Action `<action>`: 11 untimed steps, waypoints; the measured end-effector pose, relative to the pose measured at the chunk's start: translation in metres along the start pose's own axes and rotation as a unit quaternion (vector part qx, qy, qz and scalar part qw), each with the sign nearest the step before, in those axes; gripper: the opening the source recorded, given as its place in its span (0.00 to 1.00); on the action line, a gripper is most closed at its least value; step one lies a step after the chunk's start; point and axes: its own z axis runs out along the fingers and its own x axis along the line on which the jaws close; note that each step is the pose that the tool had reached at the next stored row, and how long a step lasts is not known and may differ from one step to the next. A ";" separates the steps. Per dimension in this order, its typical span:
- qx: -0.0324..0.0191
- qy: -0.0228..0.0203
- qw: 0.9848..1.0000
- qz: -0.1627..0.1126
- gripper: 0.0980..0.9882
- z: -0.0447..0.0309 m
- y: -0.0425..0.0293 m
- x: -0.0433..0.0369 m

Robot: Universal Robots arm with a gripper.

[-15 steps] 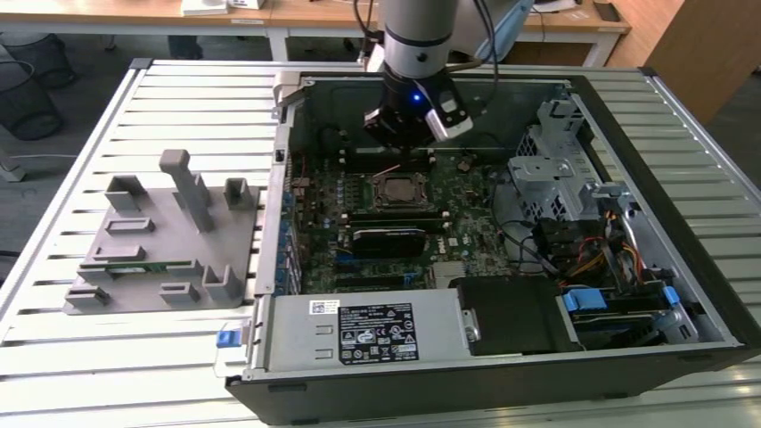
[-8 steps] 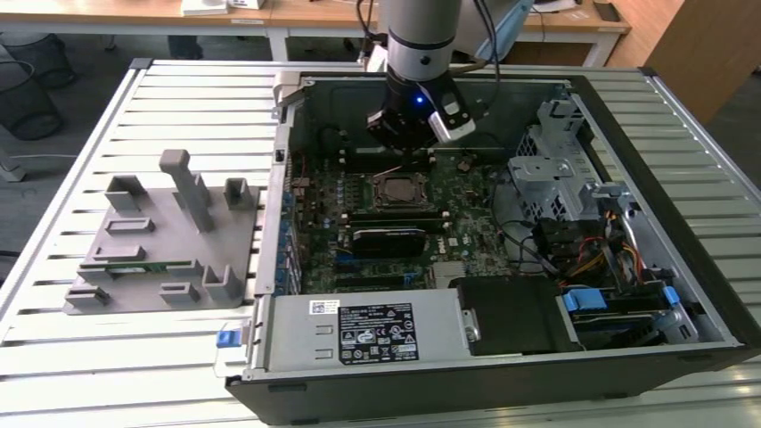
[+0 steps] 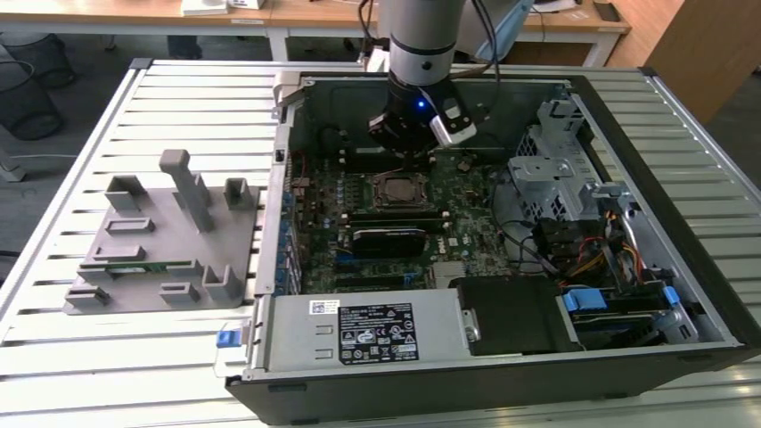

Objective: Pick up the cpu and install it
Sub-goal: 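Install the first cpu locking lever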

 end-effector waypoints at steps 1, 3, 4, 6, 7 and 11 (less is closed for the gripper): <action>0.000 0.000 1.000 0.000 0.01 0.0012 -0.0001 -0.0001; 0.000 0.000 1.000 0.000 0.01 0.0034 -0.0003 -0.0004; 0.000 0.000 1.000 0.000 0.01 0.0043 -0.0004 -0.0006; 0.000 0.000 1.000 0.000 0.01 0.0059 -0.0005 -0.0013; 0.000 0.000 1.000 0.000 0.01 0.0067 -0.0006 -0.0016; 0.000 0.000 1.000 0.000 0.01 0.0103 -0.0009 -0.0021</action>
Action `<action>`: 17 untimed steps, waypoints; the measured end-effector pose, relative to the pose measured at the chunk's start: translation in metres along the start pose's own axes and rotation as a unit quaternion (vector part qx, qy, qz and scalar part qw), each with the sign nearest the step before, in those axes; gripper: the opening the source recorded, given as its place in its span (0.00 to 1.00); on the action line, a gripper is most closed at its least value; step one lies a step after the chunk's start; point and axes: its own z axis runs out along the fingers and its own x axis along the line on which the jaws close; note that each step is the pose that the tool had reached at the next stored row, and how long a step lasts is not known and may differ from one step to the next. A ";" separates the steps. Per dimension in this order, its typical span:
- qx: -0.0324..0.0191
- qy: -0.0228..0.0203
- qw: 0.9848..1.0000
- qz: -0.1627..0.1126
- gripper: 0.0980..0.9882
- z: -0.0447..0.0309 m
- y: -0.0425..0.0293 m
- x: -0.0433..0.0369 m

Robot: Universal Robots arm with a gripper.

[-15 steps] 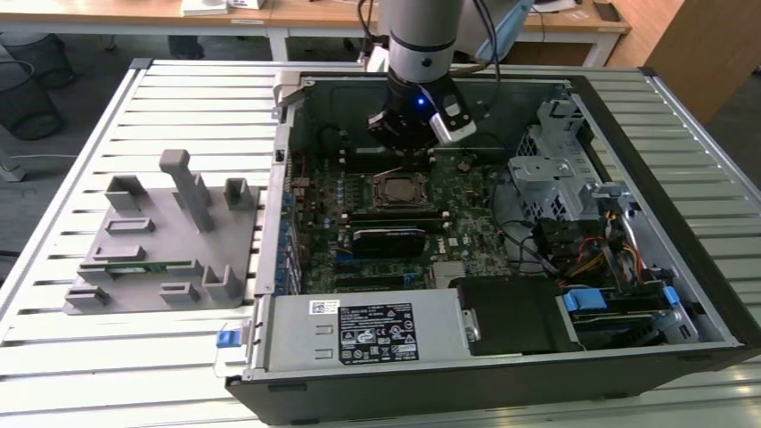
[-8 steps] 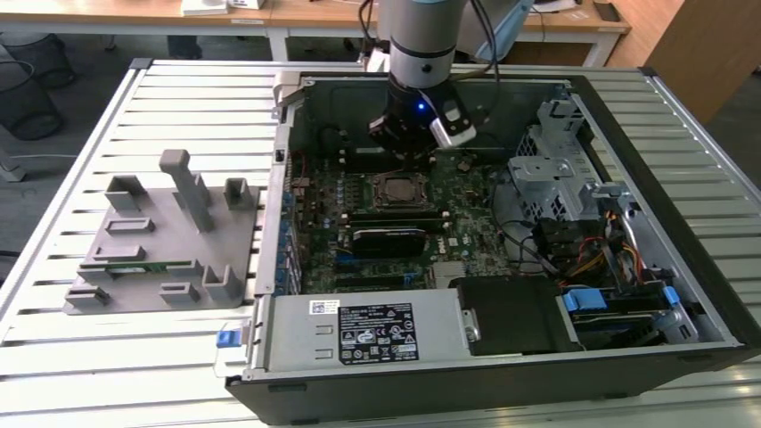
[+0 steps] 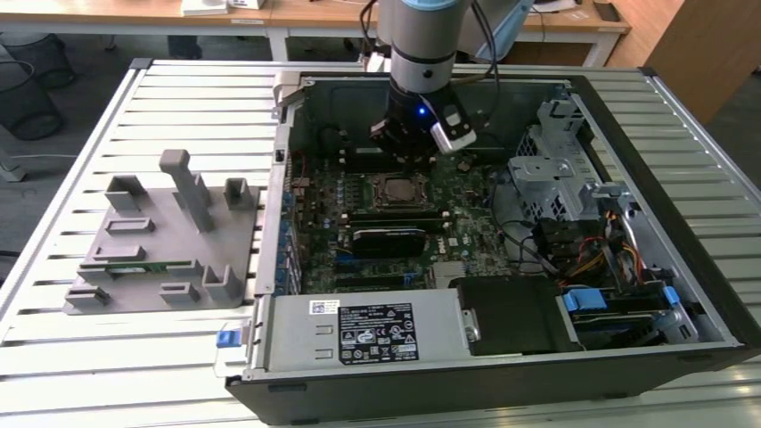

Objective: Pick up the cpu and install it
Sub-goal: 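Install the first cpu locking lever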

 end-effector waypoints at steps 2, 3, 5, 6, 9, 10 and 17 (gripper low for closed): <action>0.000 0.000 1.000 0.000 0.01 0.0006 -0.0001 -0.0001; 0.000 0.000 1.000 0.000 0.01 0.0006 -0.0001 -0.0001; 0.000 0.000 1.000 0.000 0.01 0.0006 0.0000 -0.0002; 0.000 0.000 1.000 0.000 0.01 0.0004 0.0000 -0.0002; 0.003 0.000 1.000 0.000 0.01 0.0003 0.0000 -0.0002; 0.007 0.000 1.000 -0.001 0.01 0.0004 0.0000 -0.0002; 0.022 0.000 1.000 -0.001 0.01 0.0033 0.0005 -0.0003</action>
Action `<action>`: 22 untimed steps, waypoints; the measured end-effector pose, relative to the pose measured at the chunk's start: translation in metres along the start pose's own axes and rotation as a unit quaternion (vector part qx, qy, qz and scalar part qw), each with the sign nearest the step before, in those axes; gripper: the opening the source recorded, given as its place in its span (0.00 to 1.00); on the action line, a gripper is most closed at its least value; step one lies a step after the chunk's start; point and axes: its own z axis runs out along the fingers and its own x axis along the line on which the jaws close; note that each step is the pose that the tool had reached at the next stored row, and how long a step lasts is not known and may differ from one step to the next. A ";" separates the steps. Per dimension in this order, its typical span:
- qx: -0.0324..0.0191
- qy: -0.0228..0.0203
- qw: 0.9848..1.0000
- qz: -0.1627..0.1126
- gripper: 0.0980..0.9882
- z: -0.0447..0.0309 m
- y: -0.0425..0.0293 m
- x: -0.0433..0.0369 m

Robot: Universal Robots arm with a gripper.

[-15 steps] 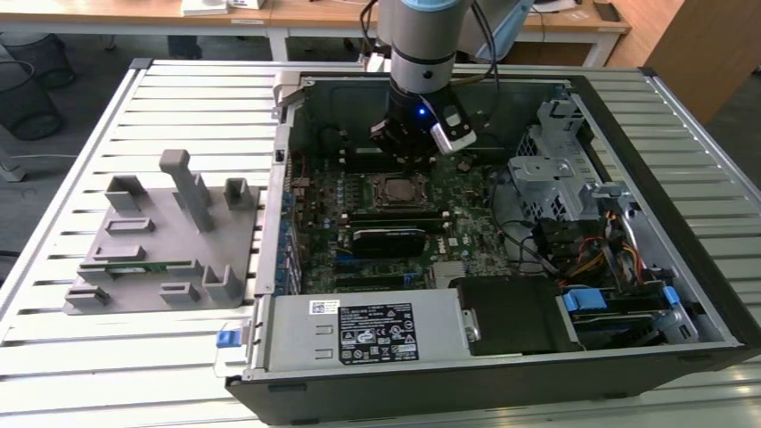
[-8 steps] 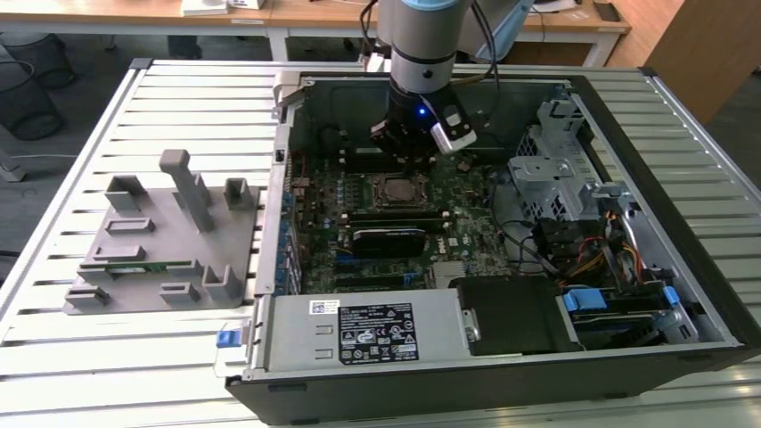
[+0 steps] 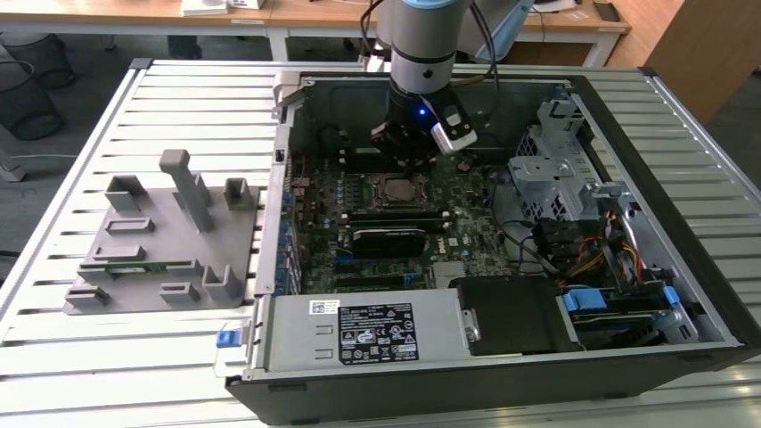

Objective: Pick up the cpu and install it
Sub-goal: 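Install the first cpu locking lever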

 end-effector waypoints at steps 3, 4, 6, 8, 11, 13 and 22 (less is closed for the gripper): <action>0.000 0.000 1.000 0.000 0.01 0.0008 0.0002 0.0000; -0.001 0.000 1.000 0.000 0.01 0.0009 0.0002 0.0000; -0.008 0.000 1.000 0.000 0.01 0.0010 0.0002 0.0000; -0.020 0.000 1.000 0.000 0.01 0.0014 0.0004 -0.0001; -0.029 0.000 1.000 0.000 0.01 0.0013 0.0004 -0.0001; -0.029 -0.001 1.000 0.000 0.01 -0.0002 0.0005 -0.0001; -0.029 0.000 1.000 0.000 0.01 -0.0075 -0.0009 -0.0003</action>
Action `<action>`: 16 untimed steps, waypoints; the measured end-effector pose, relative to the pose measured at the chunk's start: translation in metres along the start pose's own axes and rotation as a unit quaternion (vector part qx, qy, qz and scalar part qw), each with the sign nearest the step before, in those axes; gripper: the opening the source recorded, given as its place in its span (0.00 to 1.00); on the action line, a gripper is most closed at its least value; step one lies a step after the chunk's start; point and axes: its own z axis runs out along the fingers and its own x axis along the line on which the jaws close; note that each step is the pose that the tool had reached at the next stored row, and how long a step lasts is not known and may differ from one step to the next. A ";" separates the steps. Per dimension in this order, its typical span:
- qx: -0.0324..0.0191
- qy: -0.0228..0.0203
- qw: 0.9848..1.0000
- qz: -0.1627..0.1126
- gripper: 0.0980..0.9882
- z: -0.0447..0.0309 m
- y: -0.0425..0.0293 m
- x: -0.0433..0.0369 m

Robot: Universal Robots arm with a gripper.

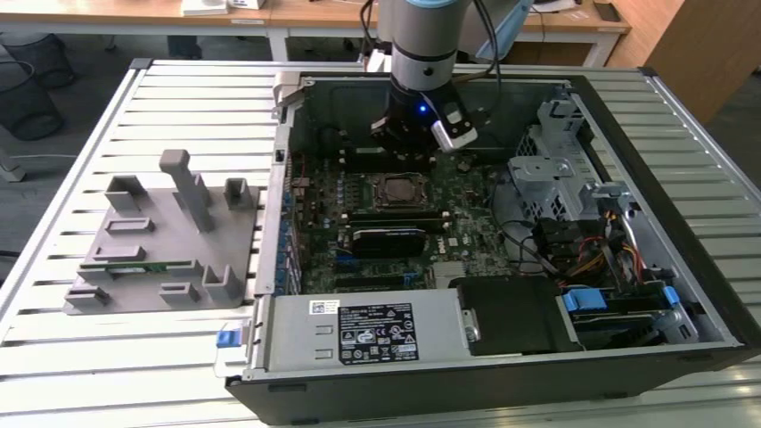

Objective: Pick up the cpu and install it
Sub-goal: 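Install the first cpu locking lever, then install the second cpu locking lever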

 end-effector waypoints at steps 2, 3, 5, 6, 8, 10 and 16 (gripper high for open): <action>0.000 0.000 1.000 0.000 0.01 -0.0001 -0.0017 0.0000; 0.000 0.000 1.000 0.000 0.01 -0.0001 -0.0026 0.0000; 0.000 0.000 1.000 0.000 0.01 -0.0002 -0.0041 0.0001; 0.000 0.000 1.000 0.000 0.01 -0.0003 -0.0049 0.0001; 0.000 0.000 1.000 0.000 0.01 -0.0004 -0.0062 0.0000; 0.000 0.000 1.000 0.000 0.01 -0.0006 -0.0073 0.0000; 0.000 0.000 1.000 0.000 0.01 -0.0008 -0.0094 0.0000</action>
